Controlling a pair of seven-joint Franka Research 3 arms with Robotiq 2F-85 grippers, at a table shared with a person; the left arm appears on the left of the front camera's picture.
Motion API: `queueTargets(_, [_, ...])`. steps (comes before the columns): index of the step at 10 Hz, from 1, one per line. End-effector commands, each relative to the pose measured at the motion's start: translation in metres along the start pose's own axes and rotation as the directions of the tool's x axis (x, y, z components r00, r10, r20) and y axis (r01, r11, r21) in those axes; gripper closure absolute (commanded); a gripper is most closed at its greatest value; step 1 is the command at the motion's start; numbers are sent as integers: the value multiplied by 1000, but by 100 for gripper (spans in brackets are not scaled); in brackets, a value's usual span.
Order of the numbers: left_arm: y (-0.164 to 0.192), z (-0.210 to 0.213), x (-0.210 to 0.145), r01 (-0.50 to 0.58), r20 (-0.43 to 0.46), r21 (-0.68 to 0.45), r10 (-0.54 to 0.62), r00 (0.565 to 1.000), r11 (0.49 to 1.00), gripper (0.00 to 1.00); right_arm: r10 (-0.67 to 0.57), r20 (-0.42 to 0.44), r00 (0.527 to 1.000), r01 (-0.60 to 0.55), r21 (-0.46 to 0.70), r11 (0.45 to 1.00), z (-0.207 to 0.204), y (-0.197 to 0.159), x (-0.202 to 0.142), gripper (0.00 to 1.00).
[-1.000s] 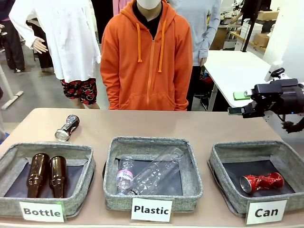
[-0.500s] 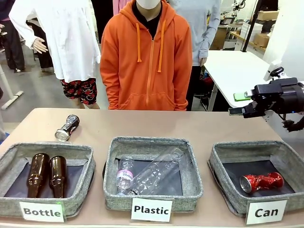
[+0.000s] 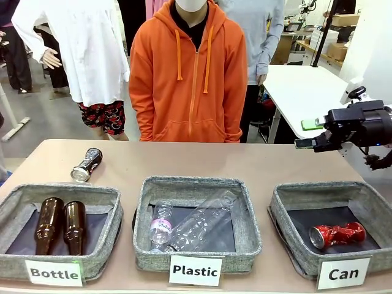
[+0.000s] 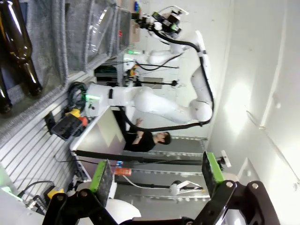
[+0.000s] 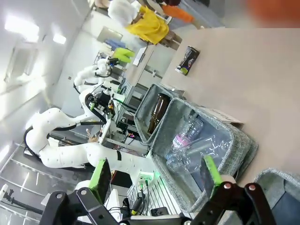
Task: Sort the can waste into the basket.
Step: Pick up the can waste from the table and place it in the right Fabric basket.
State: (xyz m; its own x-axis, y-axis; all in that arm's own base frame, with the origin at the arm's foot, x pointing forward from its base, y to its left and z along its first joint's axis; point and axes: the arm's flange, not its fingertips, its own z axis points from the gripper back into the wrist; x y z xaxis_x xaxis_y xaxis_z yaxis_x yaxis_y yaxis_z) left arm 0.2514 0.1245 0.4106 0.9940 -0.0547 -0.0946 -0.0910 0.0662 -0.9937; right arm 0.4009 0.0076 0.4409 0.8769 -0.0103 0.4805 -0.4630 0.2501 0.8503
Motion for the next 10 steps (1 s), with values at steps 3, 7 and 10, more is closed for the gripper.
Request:
queueTargets(3, [-56, -84, 141, -5, 3, 554, 4, 1000, 832, 0, 2, -12, 1000, -2, 8, 1000, 5, 0, 4, 0])
queueTargets(7, [-51, -125, 231, 39, 158, 952, -597, 786, 303, 0, 2, -12, 1000, -2, 8, 1000, 5, 0, 4, 0])
queueTargets(10, [-77, -128, 227, 172, 56, 832, -388, 920, 527, 0, 2, -12, 1000, -2, 8, 1000, 5, 0, 4, 0])
